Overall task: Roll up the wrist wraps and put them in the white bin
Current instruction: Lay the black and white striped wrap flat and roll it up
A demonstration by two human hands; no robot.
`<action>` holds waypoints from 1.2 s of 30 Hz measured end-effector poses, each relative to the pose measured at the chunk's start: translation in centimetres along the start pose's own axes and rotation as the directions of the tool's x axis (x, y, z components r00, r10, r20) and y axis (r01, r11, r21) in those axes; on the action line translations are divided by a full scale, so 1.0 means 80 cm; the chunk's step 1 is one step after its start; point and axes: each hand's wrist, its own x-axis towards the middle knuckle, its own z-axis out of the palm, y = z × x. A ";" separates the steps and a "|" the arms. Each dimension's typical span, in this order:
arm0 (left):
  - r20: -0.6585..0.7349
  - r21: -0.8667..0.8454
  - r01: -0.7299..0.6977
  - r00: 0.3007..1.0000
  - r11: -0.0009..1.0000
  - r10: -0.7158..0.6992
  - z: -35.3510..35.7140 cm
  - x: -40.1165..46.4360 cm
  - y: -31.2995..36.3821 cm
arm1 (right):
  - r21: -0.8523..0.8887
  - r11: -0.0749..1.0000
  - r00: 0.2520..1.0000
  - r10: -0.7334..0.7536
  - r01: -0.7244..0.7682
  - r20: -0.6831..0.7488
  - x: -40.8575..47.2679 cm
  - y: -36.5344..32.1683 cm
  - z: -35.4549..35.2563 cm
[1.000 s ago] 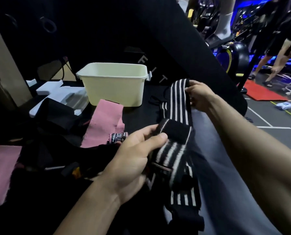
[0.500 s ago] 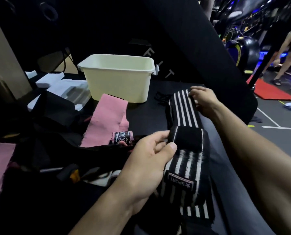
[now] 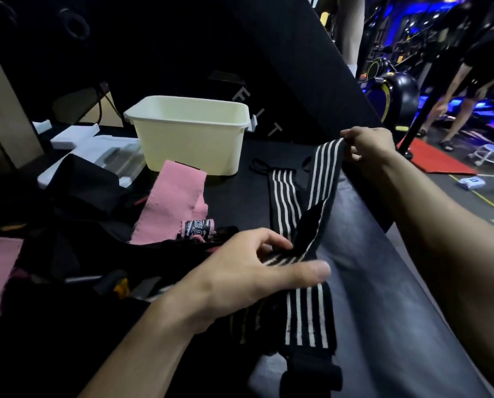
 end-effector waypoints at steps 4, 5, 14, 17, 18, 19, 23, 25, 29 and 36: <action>0.084 -0.097 0.009 0.996 0.995 -0.001 0.001 -0.001 0.010 | -0.006 1.000 0.994 0.029 -0.028 0.107 -0.010 -0.007 0.012; 0.084 -0.218 0.050 0.996 0.975 -0.032 0.002 0.005 0.012 | -0.035 0.999 0.992 0.040 -0.036 0.121 -0.010 -0.006 0.014; -0.099 -0.306 -0.033 0.995 0.952 0.002 0.011 0.021 -0.018 | -0.655 0.720 0.971 -0.129 0.230 0.199 -0.009 -0.004 0.050; -0.160 -0.111 -0.115 0.982 0.987 0.096 0.012 0.026 -0.023 | -0.670 0.639 0.876 -0.012 0.378 0.482 -0.017 0.016 0.090; -0.176 -0.074 -0.123 0.978 0.990 0.109 0.012 0.025 -0.026 | -0.658 0.642 0.818 0.082 0.394 0.569 -0.018 0.026 0.101; -0.180 -0.049 -0.125 0.977 0.991 0.115 0.011 0.023 -0.026 | -0.663 0.628 0.772 0.152 0.407 0.617 -0.018 0.036 0.108; -0.152 -0.015 -0.109 0.983 0.994 0.105 0.014 0.021 -0.026 | -0.728 0.516 0.840 0.029 0.451 0.541 -0.018 0.050 0.099; -0.139 -0.043 -0.112 0.985 0.993 0.105 0.014 0.021 -0.026 | -0.743 0.555 0.890 0.010 0.374 0.456 -0.019 0.055 0.084; -0.120 -0.103 -0.130 0.986 0.986 0.117 0.018 0.019 -0.022 | -0.696 0.675 0.895 0.118 0.246 0.430 -0.026 0.077 0.074; -0.093 -0.095 -0.120 0.989 0.988 0.112 0.024 0.020 -0.022 | -0.713 0.692 0.949 0.136 0.115 0.284 -0.030 0.107 0.105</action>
